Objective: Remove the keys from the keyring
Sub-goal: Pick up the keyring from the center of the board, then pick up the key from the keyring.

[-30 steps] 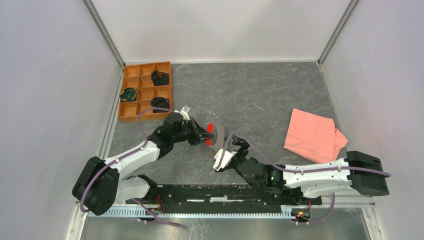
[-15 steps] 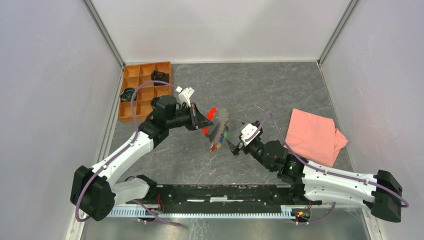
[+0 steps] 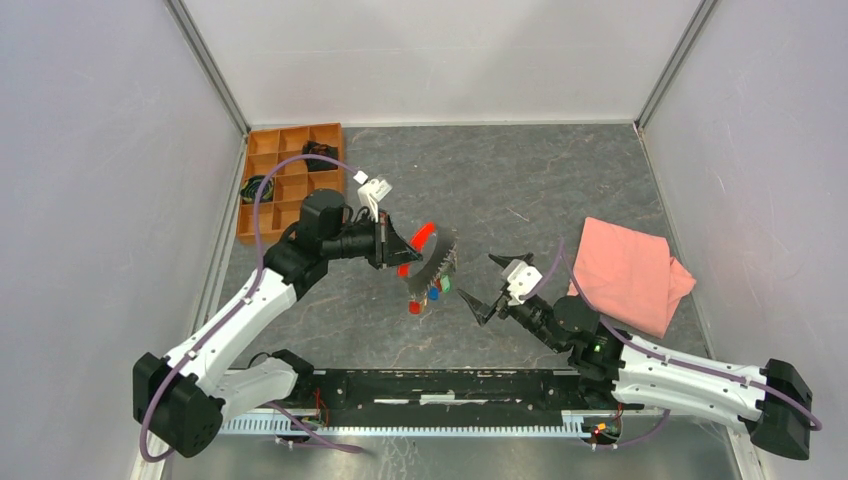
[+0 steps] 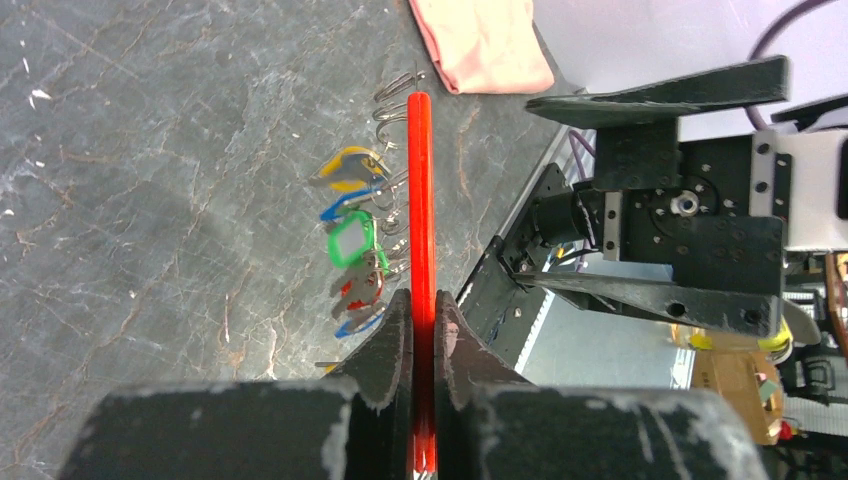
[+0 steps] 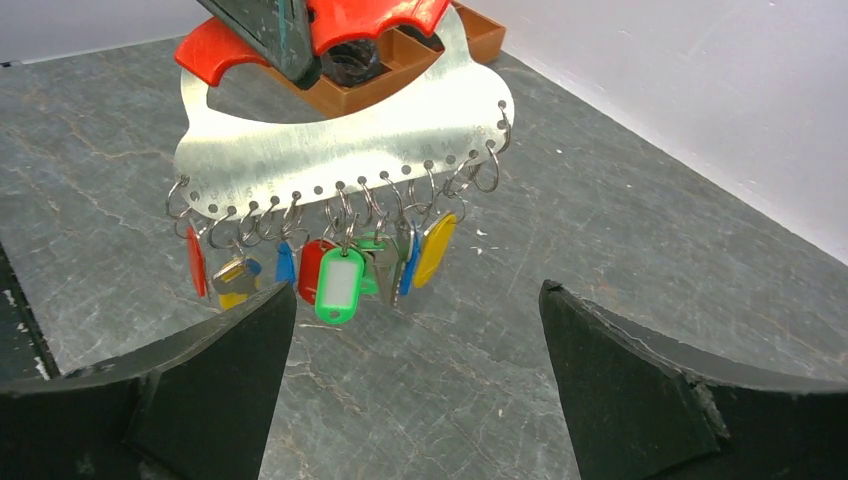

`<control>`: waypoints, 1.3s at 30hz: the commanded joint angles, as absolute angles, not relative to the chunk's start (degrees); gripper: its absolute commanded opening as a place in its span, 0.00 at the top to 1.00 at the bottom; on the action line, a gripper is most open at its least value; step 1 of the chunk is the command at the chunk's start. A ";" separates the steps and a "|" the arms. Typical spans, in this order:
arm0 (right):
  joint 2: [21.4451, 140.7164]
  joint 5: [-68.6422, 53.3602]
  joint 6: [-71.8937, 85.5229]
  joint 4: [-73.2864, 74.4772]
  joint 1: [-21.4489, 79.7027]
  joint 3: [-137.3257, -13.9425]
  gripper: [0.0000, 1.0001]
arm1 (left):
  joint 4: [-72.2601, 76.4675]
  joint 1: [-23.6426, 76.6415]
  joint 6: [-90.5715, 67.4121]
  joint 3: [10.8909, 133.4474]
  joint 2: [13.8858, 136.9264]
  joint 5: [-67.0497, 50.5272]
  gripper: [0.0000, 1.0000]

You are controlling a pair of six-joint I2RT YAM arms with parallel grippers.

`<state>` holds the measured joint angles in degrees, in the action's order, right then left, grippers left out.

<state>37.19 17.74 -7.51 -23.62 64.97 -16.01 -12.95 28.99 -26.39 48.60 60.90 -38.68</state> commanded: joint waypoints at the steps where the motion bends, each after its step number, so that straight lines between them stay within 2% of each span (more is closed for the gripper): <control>1: 36.72 14.84 -5.98 -28.33 64.81 -14.73 0.02 | -14.20 28.85 -22.35 51.76 59.37 -42.25 0.98; 6: 34.93 16.88 -3.29 -29.36 64.84 -12.91 0.02 | -15.16 28.86 -23.08 53.17 58.79 -40.88 0.98; 10: 35.37 11.64 -5.01 -29.06 64.85 -13.20 0.02 | -12.54 28.87 -26.68 53.58 58.21 -39.77 0.98; 16: 33.88 8.68 -6.34 -36.89 64.83 -9.01 0.04 | -7.32 28.85 -30.92 53.88 57.69 -39.22 0.98; 18: 33.71 6.57 -6.96 -38.53 64.88 -8.75 0.08 | -6.21 28.83 -32.48 54.28 57.97 -38.71 0.98; 23: 35.90 1.99 -7.12 -43.61 64.88 -8.79 0.26 | -0.84 28.83 -38.17 54.06 57.85 -37.36 0.98; 27: 39.18 -2.26 -6.97 -49.79 64.96 -9.35 0.33 | 2.50 28.83 -42.27 54.57 58.02 -36.52 0.98; 30: 42.43 -5.26 -7.06 -51.08 65.15 -11.62 0.45 | 3.84 28.87 -43.92 54.96 57.93 -35.53 0.98; 39: 48.39 -4.63 -8.75 -51.90 65.66 -16.25 0.48 | 5.77 28.89 -46.08 56.20 58.25 -36.48 0.98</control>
<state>47.07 -3.88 -7.88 -47.53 65.25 -12.53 0.25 28.99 -42.54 52.90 59.31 -36.01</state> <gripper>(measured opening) 0.525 0.071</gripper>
